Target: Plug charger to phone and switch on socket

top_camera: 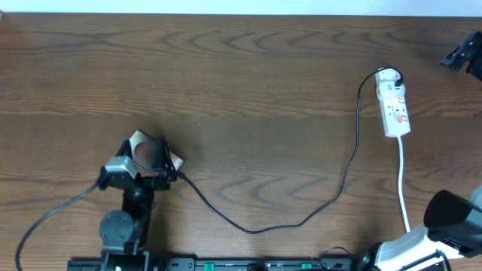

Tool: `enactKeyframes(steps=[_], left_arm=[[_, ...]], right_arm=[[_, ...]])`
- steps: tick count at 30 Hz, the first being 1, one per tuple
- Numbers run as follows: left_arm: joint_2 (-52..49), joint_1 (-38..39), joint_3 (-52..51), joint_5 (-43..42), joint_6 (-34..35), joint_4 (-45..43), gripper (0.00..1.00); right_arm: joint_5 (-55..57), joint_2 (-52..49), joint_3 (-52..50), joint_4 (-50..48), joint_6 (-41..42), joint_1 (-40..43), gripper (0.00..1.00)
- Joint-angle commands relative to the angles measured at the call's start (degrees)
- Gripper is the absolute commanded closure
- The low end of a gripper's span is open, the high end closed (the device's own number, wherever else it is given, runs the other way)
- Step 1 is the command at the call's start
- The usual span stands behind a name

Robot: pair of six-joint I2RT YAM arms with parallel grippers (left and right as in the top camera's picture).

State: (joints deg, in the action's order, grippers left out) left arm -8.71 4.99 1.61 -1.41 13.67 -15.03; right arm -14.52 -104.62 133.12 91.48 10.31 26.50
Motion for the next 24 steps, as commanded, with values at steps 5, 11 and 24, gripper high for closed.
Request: enactKeyframes(steps=[5,11,24], left_arm=[[8.7,-1.2,-1.4,1.0,-2.1,12.5,0.16],[8.7,-4.3,-1.4,1.5,-3.7,19.3,0.15],[8.6,-4.8,-1.4,1.9,-6.6,19.3,0.16]], right_arm=[[0.0,0.4,0.2,0.1,0.8,-0.3,0.01],[0.0,0.4,0.2,0.1,0.8,-0.3,0.01],[0.0,0.4,0.2,0.1,0.8,-0.3,0.01]])
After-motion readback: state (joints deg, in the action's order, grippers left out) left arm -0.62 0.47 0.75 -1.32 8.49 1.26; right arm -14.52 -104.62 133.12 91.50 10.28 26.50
